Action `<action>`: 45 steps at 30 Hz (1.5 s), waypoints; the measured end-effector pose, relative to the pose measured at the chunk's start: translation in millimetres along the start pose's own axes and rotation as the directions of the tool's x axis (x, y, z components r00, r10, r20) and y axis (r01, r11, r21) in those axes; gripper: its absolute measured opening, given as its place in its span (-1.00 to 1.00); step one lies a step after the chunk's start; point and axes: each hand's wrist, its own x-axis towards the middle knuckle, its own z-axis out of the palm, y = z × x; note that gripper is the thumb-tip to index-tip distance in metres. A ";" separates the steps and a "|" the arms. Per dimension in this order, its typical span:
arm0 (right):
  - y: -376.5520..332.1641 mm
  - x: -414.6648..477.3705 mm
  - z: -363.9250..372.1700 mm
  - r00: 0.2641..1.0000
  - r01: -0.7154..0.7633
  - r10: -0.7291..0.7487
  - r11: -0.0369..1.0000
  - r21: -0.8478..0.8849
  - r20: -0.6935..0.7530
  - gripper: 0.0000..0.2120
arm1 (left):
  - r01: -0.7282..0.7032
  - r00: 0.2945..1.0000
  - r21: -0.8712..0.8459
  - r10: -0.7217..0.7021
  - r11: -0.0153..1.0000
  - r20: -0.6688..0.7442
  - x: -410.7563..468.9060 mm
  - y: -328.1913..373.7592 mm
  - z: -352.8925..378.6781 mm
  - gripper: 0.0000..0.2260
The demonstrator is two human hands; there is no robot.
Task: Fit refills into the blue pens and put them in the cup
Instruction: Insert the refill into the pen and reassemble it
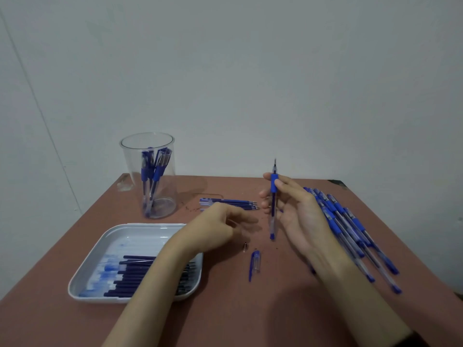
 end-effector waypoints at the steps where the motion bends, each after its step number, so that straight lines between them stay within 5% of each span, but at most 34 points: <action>1: -0.2 -0.3 -0.2 1.000 -0.001 0.001 1.000 0.006 0.002 -0.81 | -0.018 1.000 0.082 0.016 0.997 0.025 -0.6 0.5 0.4 -0.67; 12: 0.9 0.9 -0.6 1.000 -0.008 0.009 1.000 -0.017 0.009 -0.81 | -0.072 0.994 0.444 0.100 0.893 -0.040 3.3 -4.8 6.4 -0.91; 14: 2.0 1.7 -0.6 1.000 -0.009 0.009 0.999 -0.030 0.006 -0.81 | -0.083 0.975 0.341 0.148 0.936 -0.168 5.6 -4.3 5.8 -0.92; 17: 3.5 2.2 -0.2 1.000 0.027 -0.028 0.991 -0.134 -0.005 -0.81 | -0.168 0.905 -0.141 0.096 0.976 -0.414 6.0 1.1 1.1 -0.90; 19: 5.3 1.3 1.4 0.998 0.059 -0.064 0.967 -0.247 -0.012 -0.83 | -0.237 0.881 -0.450 -0.005 0.861 -0.474 4.1 4.2 -3.1 -0.90; 22: 10.1 0.5 2.6 0.983 0.160 -0.181 0.850 -0.502 0.007 -0.85 | -0.287 0.874 -0.654 -0.089 0.700 -0.478 3.1 4.9 -6.8 -0.89; 26: 17.0 0.4 0.2 0.925 0.309 -0.360 0.535 -0.786 0.119 -0.85 | -0.287 0.878 -0.717 -0.124 0.636 -0.462 3.6 5.1 -7.9 -0.89; 30: 17.7 -0.6 0.6 0.909 0.331 -0.383 0.430 -0.840 0.163 -0.84 | -0.281 0.888 -0.719 -0.112 0.636 -0.447 3.7 4.5 -8.0 -0.91; 45: 15.1 -2.1 0.7 0.888 0.357 -0.416 0.354 -0.864 0.196 -0.81 | -0.245 0.890 -0.599 -0.068 0.762 -0.450 3.2 1.4 -6.3 -0.90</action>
